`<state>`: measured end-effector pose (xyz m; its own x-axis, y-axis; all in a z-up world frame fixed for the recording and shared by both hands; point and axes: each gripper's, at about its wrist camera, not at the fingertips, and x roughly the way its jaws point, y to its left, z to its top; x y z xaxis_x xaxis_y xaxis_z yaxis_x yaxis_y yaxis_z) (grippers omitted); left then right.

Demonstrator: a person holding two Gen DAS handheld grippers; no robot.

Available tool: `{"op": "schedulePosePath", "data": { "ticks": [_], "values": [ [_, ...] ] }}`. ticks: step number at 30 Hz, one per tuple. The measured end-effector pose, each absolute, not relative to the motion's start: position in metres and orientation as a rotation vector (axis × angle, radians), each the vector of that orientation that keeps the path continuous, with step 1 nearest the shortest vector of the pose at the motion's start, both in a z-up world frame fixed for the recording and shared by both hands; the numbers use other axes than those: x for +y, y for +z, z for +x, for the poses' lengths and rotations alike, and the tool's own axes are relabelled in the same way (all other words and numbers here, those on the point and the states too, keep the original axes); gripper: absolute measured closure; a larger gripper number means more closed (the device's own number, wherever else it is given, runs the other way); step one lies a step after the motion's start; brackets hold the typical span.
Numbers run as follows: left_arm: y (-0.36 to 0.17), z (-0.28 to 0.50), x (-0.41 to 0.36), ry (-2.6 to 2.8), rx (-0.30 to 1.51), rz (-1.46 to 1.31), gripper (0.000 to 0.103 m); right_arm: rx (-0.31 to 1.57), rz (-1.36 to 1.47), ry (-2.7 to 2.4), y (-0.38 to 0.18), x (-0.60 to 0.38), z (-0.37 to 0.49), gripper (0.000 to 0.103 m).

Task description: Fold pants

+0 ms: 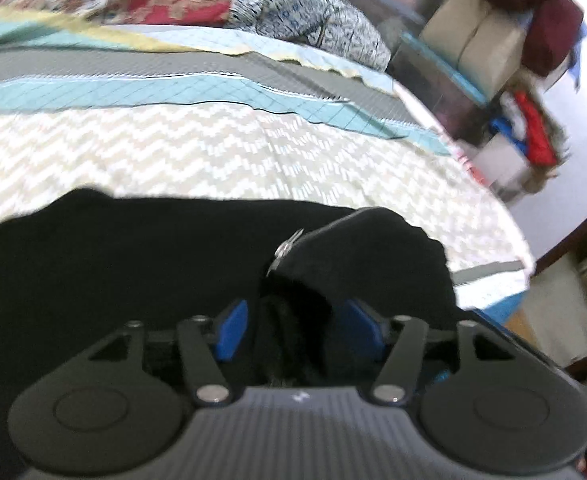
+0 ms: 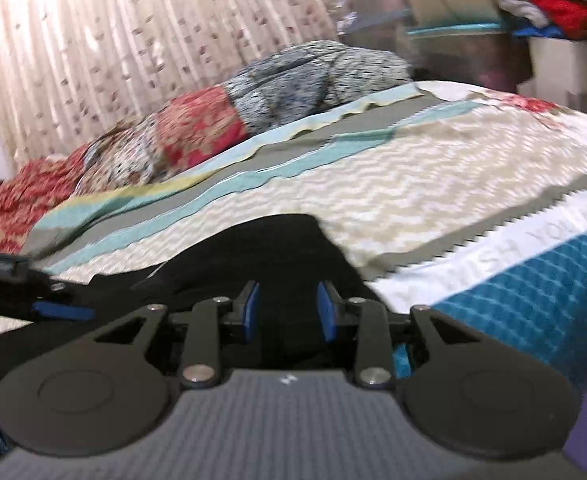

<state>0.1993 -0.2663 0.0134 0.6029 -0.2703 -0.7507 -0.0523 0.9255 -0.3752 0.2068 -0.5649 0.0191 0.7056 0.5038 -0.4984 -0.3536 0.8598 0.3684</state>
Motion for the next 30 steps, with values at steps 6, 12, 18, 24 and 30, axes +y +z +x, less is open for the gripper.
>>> {"op": "schedulePosePath", "data": {
  "ticks": [6, 12, 18, 24, 30],
  "values": [
    [-0.005, 0.241, -0.290, -0.103, 0.981, -0.327, 0.061, 0.650, 0.302, 0.488, 0.008, -0.577, 0.215, 0.049],
    [0.001, 0.250, -0.301, -0.098, 0.922, -0.245, 0.084, 0.703, 0.283, 0.524, -0.007, -0.568, 0.232, 0.090],
    [-0.018, 0.267, -0.305, -0.037, 0.962, -0.188, 0.082, 0.713, 0.273, 0.454, -0.015, -0.560, 0.224, 0.091],
    [-0.017, 0.257, -0.315, -0.010, 0.951, -0.087, 0.067, 0.728, 0.255, 0.455, -0.016, -0.559, 0.222, 0.086],
    [0.020, 0.216, -0.278, -0.011, 0.893, -0.250, 0.062, 0.604, 0.268, 0.396, 0.013, -0.557, 0.202, 0.065]
  ]
}}
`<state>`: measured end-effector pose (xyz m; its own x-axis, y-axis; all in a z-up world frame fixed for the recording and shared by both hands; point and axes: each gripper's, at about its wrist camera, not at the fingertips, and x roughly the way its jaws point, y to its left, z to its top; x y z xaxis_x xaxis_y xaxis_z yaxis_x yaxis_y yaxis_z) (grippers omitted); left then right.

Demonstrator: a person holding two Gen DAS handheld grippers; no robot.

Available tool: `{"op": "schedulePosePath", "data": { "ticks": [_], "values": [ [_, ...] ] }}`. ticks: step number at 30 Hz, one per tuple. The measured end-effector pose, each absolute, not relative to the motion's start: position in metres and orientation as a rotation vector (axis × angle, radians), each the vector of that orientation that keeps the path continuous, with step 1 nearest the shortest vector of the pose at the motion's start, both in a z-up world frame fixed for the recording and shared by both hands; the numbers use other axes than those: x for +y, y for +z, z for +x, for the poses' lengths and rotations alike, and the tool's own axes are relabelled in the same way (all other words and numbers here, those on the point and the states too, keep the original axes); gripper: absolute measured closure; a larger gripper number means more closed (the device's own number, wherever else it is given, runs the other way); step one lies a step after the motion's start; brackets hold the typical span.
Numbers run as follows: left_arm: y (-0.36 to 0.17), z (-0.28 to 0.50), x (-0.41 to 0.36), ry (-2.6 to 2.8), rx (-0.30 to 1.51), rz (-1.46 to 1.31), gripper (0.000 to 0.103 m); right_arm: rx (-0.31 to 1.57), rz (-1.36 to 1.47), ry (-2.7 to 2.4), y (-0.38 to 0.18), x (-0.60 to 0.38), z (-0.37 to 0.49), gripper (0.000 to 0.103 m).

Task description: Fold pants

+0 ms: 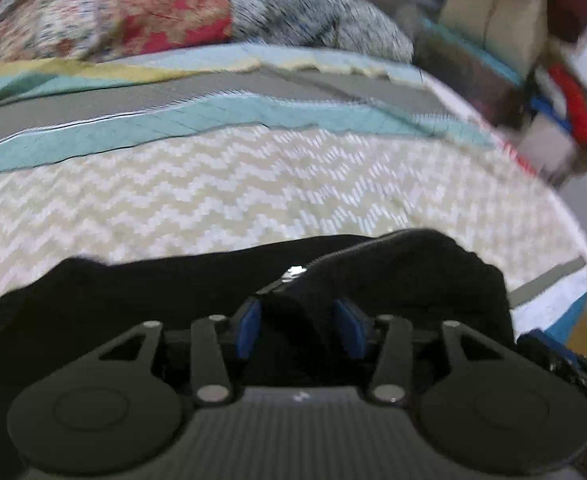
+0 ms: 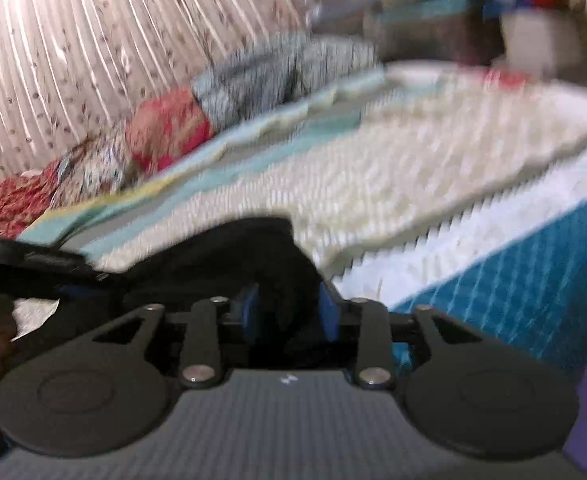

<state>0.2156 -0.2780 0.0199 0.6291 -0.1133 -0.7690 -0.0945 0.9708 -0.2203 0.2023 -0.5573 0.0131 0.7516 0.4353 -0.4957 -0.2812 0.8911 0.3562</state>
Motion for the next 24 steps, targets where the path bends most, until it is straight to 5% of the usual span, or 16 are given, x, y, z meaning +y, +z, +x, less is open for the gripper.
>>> {"op": "schedulePosePath", "data": {
  "ticks": [5, 13, 17, 24],
  "values": [
    [0.035, 0.131, -0.229, 0.045, 0.843, -0.329, 0.061, 0.547, 0.207, 0.483, 0.033, -0.522, 0.171, 0.065],
    [0.047, -0.041, -0.118, 0.295, 0.730, -0.574, 0.039, 0.649, 0.082, 0.904, 0.035, -0.398, 0.139, 0.065],
    [0.039, -0.115, -0.065, 0.554, 0.582, -0.746, 0.007, 0.720, 0.001, 1.108, 0.032, -0.328, 0.125, 0.069],
    [-0.008, -0.115, -0.002, 0.621, 0.500, -0.968, 0.006, 0.893, -0.010, 1.255, 0.025, -0.232, 0.122, 0.082]
  ]
}}
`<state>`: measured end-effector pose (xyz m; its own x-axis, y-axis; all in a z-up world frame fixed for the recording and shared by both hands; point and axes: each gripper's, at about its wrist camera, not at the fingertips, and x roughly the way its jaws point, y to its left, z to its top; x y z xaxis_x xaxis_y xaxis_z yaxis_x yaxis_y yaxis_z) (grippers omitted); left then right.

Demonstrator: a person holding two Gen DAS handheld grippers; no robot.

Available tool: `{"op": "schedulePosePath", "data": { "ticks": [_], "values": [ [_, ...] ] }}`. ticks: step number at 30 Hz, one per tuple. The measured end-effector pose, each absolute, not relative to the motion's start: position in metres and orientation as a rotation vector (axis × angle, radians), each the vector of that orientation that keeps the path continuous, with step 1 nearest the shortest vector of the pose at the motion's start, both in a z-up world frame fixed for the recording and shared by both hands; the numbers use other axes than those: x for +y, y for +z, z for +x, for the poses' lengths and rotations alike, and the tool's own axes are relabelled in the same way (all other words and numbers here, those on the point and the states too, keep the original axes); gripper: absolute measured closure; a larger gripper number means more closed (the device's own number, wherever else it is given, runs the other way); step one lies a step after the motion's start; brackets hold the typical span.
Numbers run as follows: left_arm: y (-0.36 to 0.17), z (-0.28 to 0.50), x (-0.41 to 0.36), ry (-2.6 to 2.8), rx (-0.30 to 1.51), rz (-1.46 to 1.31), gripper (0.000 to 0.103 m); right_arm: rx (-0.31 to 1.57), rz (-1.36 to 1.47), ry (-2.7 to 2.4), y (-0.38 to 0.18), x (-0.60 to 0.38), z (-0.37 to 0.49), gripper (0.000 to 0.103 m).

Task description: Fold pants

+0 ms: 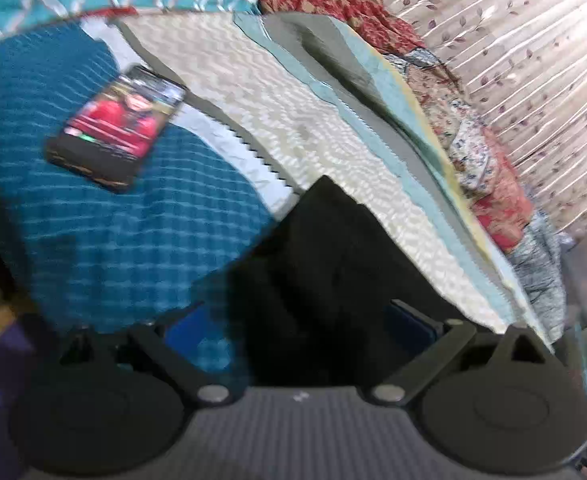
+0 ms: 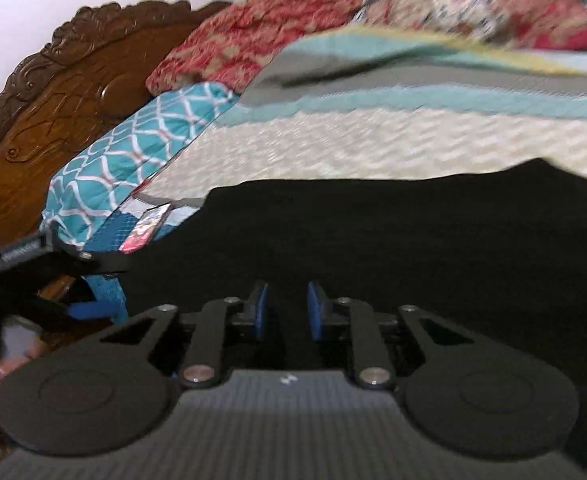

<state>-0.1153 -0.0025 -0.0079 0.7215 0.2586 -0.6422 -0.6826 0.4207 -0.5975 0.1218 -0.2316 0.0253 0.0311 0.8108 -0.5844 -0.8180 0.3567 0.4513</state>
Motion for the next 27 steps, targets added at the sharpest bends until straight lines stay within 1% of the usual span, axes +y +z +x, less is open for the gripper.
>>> {"op": "schedulePosePath", "data": {
  "ticks": [1, 2, 4, 5, 6, 7, 8, 11, 14, 18, 22, 25, 27],
  "values": [
    [-0.013, -0.109, 0.003, 0.618, 0.493, -0.975, 0.006, 0.909, -0.003, 1.253, 0.024, -0.223, 0.120, 0.082],
    [-0.018, -0.105, 0.008, 0.628, 0.493, -0.980, 0.011, 0.924, 0.012, 1.250, 0.023, -0.215, 0.120, 0.082],
    [-0.026, -0.096, 0.019, 0.627, 0.495, -0.995, 0.049, 0.969, 0.052, 1.239, 0.018, -0.202, 0.121, 0.082],
    [-0.031, -0.096, 0.021, 0.603, 0.499, -1.008, 0.073, 1.016, 0.059, 1.222, 0.011, -0.196, 0.119, 0.082],
    [-0.037, -0.101, 0.022, 0.586, 0.493, -1.039, 0.078, 1.103, 0.049, 1.196, -0.004, -0.187, 0.118, 0.083],
    [-0.037, -0.104, 0.020, 0.575, 0.480, -1.052, 0.080, 1.212, 0.030, 1.175, -0.024, -0.178, 0.119, 0.087],
    [-0.033, -0.105, 0.017, 0.565, 0.471, -1.037, 0.082, 1.209, 0.066, 1.169, -0.032, -0.182, 0.120, 0.091],
    [-0.006, -0.097, -0.004, 0.522, 0.443, -0.902, 0.082, 1.248, 0.103, 1.159, -0.028, -0.186, 0.124, 0.091],
    [0.027, -0.078, -0.036, 0.458, 0.423, -0.721, 0.082, 1.243, 0.155, 1.185, -0.014, -0.202, 0.127, 0.085],
    [0.060, -0.042, -0.087, 0.341, 0.431, -0.480, 0.082, 1.122, 0.269, 1.102, 0.010, -0.263, 0.147, 0.085],
    [0.059, 0.008, -0.132, 0.218, 0.490, -0.379, 0.083, 1.014, 0.366, 0.940, 0.022, -0.343, 0.175, 0.085],
    [0.040, 0.045, -0.170, 0.142, 0.565, -0.270, 0.080, 0.961, 0.433, 0.822, 0.024, -0.404, 0.184, 0.085],
    [0.017, 0.067, -0.193, 0.103, 0.658, -0.216, 0.071, 0.951, 0.460, 0.768, 0.021, -0.429, 0.185, 0.085]
  ]
}}
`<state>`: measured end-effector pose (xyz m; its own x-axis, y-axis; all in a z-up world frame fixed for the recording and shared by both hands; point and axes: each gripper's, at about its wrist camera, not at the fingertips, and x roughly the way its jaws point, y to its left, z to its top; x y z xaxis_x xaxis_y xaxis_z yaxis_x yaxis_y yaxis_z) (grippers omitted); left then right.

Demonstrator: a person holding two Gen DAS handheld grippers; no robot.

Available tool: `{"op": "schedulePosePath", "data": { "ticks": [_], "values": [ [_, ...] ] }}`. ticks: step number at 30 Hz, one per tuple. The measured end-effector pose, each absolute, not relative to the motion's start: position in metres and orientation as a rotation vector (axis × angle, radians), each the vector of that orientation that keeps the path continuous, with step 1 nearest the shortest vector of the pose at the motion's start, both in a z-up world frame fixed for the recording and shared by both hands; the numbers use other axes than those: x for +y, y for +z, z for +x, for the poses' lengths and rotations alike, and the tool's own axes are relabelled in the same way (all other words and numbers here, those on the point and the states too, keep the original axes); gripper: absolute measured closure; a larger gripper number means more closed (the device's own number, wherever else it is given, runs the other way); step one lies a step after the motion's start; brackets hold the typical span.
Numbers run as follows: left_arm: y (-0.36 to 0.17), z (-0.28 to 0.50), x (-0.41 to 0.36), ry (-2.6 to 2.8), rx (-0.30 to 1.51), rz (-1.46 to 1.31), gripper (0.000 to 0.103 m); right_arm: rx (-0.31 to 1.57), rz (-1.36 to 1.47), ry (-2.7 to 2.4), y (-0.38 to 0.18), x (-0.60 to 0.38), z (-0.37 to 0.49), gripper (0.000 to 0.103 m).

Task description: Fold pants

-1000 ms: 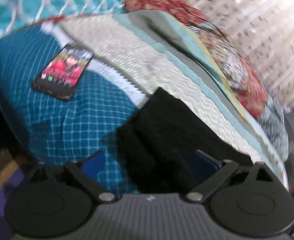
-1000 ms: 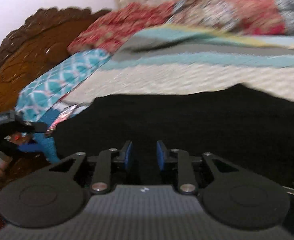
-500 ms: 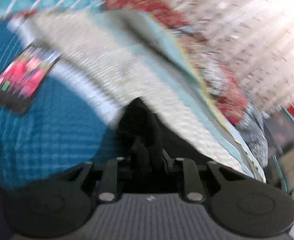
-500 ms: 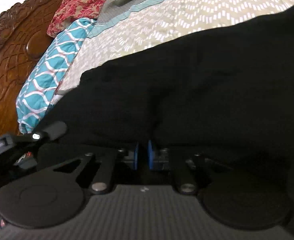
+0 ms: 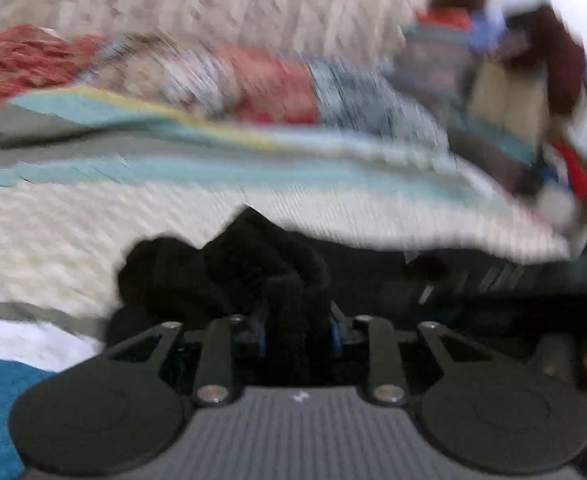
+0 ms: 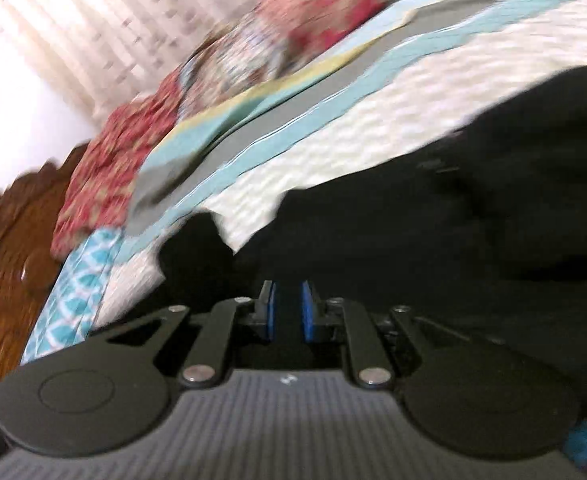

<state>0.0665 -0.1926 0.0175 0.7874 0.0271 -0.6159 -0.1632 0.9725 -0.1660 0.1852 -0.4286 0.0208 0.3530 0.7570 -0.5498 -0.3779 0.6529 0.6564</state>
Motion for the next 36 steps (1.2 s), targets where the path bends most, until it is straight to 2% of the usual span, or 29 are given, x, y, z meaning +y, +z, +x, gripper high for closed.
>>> {"op": "schedulePosePath", "data": {
  "ticks": [2, 4, 5, 6, 7, 8, 9, 11, 12, 13, 14, 15, 16, 17, 18, 20, 24, 26, 27, 31, 33, 36],
  "values": [
    [-0.001, 0.079, -0.209, 0.067, 0.761, -0.172, 0.066, 0.958, 0.472, 0.719, 0.016, -0.449, 0.186, 0.085],
    [0.003, 0.074, -0.223, 0.044, 0.754, -0.096, 0.054, 0.973, 0.492, 0.705, 0.013, -0.458, 0.186, 0.084],
    [0.010, 0.069, -0.225, 0.016, 0.748, -0.088, 0.046, 0.977, 0.502, 0.710, 0.011, -0.457, 0.183, 0.078],
    [0.018, 0.062, -0.223, -0.007, 0.737, -0.106, 0.042, 0.979, 0.510, 0.722, 0.010, -0.458, 0.181, 0.066],
    [0.025, 0.056, -0.219, -0.017, 0.721, -0.134, 0.041, 0.979, 0.513, 0.736, 0.013, -0.456, 0.181, 0.059],
    [0.035, 0.047, -0.211, -0.024, 0.692, -0.178, 0.037, 0.978, 0.514, 0.755, 0.013, -0.450, 0.180, 0.048],
    [0.040, 0.039, -0.201, -0.021, 0.666, -0.217, 0.030, 0.979, 0.512, 0.785, 0.014, -0.444, 0.178, 0.042],
    [0.050, 0.026, -0.179, 0.027, 0.623, -0.299, 0.029, 1.002, 0.503, 0.841, 0.015, -0.422, 0.181, 0.033],
    [0.052, 0.022, -0.168, 0.067, 0.616, -0.345, 0.032, 1.021, 0.496, 0.864, 0.014, -0.410, 0.181, 0.030],
    [0.052, 0.021, -0.155, 0.107, 0.616, -0.389, 0.034, 1.039, 0.484, 0.880, 0.013, -0.400, 0.178, 0.030],
    [0.048, 0.020, -0.140, 0.148, 0.620, -0.439, 0.042, 1.056, 0.466, 0.896, 0.011, -0.391, 0.174, 0.031],
    [0.044, 0.021, -0.131, 0.177, 0.631, -0.476, 0.051, 1.064, 0.439, 0.909, 0.010, -0.382, 0.172, 0.044],
    [0.039, 0.025, -0.123, 0.204, 0.652, -0.507, 0.055, 1.069, 0.383, 0.921, 0.008, -0.374, 0.167, 0.061],
    [0.032, 0.029, -0.118, 0.231, 0.682, -0.525, 0.062, 1.073, 0.324, 0.933, 0.006, -0.369, 0.164, 0.072],
    [0.027, 0.034, -0.116, 0.252, 0.709, -0.519, 0.069, 1.063, 0.292, 0.922, 0.008, -0.367, 0.161, 0.075],
    [0.021, 0.044, -0.119, 0.281, 0.746, -0.473, 0.071, 1.008, 0.297, 0.929, 0.019, -0.375, 0.159, 0.079],
    [0.010, 0.055, -0.136, 0.256, 0.780, -0.423, 0.072, 0.805, 0.142, 0.895, 0.051, -0.382, 0.132, 0.079],
    [-0.003, 0.063, -0.141, 0.251, 0.826, -0.400, 0.071, 0.825, 0.118, 0.861, 0.043, -0.387, 0.131, 0.077],
    [-0.009, 0.064, -0.147, 0.255, 0.848, -0.374, 0.071, 0.876, 0.116, 0.832, 0.031, -0.387, 0.135, 0.070],
    [-0.019, 0.065, -0.170, 0.277, 0.861, -0.227, 0.071, 0.985, 0.236, 0.816, 0.009, -0.399, 0.153, 0.063],
    [-0.014, 0.063, -0.170, 0.280, 0.870, -0.230, 0.071, 0.982, 0.256, 0.806, 0.015, -0.404, 0.155, 0.055],
    [-0.005, 0.064, -0.167, 0.290, 0.882, -0.260, 0.071, 0.897, 0.250, 0.764, 0.028, -0.413, 0.146, 0.053]
  ]
}}
